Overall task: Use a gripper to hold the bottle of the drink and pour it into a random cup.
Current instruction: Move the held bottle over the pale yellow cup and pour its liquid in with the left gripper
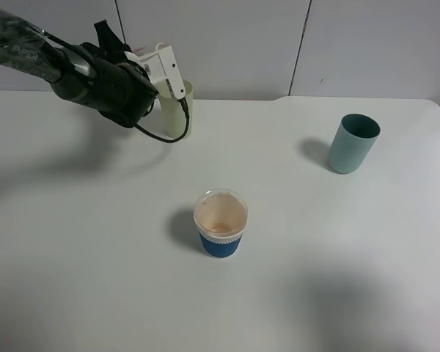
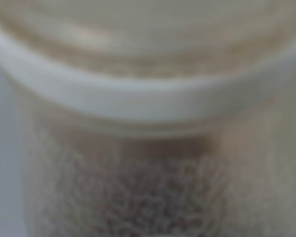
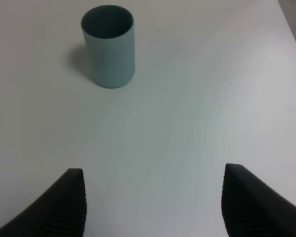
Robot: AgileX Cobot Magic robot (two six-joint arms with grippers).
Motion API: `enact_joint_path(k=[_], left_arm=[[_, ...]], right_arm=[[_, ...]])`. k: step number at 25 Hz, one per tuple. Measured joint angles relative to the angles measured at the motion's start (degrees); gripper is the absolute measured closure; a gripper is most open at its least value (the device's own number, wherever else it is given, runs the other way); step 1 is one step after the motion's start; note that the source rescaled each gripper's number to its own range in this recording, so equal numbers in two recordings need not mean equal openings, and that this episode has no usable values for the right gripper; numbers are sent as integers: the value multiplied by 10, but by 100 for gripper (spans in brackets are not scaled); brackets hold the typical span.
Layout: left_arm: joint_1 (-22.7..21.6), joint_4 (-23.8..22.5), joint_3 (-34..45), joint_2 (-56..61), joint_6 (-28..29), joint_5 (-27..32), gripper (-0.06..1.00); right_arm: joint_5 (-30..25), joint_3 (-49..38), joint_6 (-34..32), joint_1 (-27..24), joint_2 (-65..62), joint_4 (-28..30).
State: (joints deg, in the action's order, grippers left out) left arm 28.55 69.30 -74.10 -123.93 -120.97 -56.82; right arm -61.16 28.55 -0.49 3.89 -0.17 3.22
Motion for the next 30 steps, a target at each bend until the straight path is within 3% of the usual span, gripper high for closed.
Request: enact_joint_path(k=[8,14,20,30], left_arm=[[0,-32,23,0,64,9,94],[-11,-58,24,0,70,11,94],[-12,-115,43,0,77,11,94],[-18,-128,52,-1,89,-1,94]], right_arm=[[0,0,0,0,0,0],[0,0,0,0,0,0],[0,0,0,0,0,0],[0,0,0,0,0,0]])
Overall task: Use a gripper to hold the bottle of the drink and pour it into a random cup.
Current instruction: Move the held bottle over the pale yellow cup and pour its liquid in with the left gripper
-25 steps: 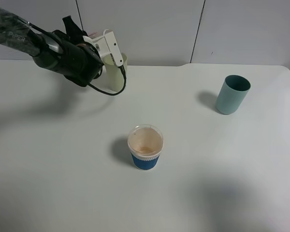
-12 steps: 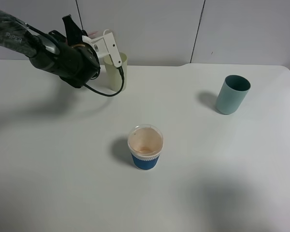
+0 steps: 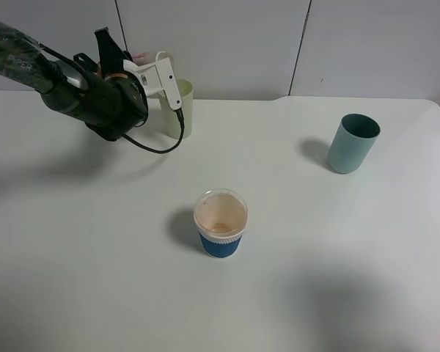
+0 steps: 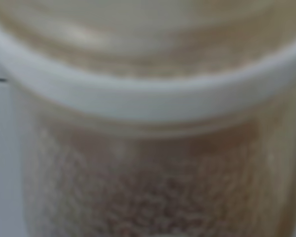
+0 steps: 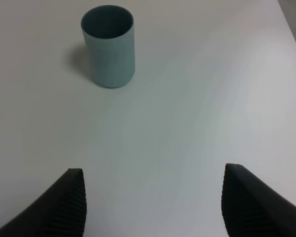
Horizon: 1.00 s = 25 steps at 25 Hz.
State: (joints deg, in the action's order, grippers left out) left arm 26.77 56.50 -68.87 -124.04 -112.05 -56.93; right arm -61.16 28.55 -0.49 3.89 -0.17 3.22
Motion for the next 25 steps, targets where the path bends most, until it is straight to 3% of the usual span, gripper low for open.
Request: enact_joint_path(k=[25], left_arm=[[0,-22,0,0,0,-27,94]], right_arm=[[0,0,0,0,0,0]])
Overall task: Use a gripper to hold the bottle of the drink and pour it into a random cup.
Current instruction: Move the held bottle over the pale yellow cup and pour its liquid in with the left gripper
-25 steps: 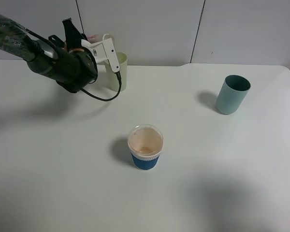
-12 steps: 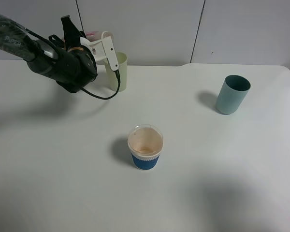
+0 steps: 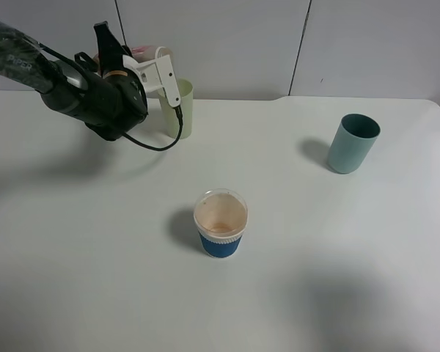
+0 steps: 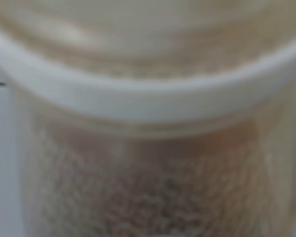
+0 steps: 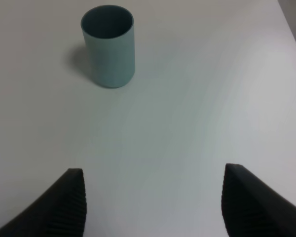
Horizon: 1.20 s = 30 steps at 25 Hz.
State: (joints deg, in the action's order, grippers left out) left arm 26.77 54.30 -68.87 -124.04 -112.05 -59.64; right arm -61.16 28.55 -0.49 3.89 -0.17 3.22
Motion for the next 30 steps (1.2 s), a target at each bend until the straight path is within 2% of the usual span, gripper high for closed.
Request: enact_joint_path(k=[3,8,11,20,27,30], left_arm=[[0,0,0,0,0,0,94],[0,51,-2,0,0,0,94],[0,65,-7,0,-3,0,94],[5,103,-7,0,-40,-17,94],[14,107,-7,0,-46,-21,94],[20,92,-7,0,-46,-23,94]], right_arm=[[0,0,0,0,0,0],[0,0,0,0,0,0],[0,0,0,0,0,0],[0,0,0,0,0,0],[0,0,0,0,0,0],[0,0,0,0,0,0]])
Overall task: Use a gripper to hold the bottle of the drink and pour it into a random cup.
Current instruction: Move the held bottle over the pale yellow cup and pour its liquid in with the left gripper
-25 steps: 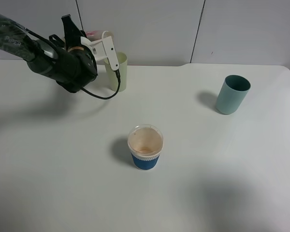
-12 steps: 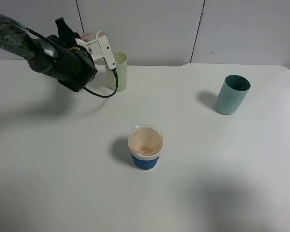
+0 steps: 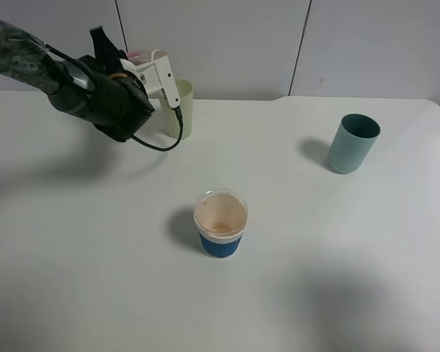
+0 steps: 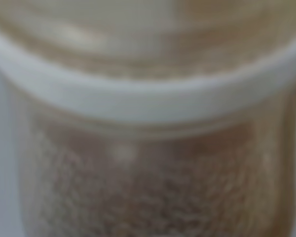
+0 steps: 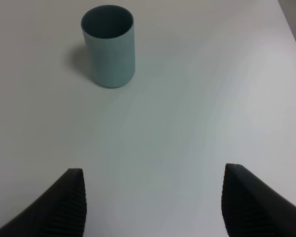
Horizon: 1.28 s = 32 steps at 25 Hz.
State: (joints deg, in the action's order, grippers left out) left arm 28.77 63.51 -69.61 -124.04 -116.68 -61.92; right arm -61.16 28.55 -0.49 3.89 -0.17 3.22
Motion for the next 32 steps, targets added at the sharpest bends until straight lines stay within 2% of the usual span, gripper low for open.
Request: enact_joint_path(k=[11,16,26,32], left_arm=[[2,-68,0,0,1,2,94],[-16,-71,0,0,1,3,94],[-23,-77,0,0,1,8,94],[-29,-99,0,0,1,9,94]], right_arm=[[0,0,0,0,0,0],[0,0,0,0,0,0],[0,0,0,0,0,0],[0,0,0,0,0,0]])
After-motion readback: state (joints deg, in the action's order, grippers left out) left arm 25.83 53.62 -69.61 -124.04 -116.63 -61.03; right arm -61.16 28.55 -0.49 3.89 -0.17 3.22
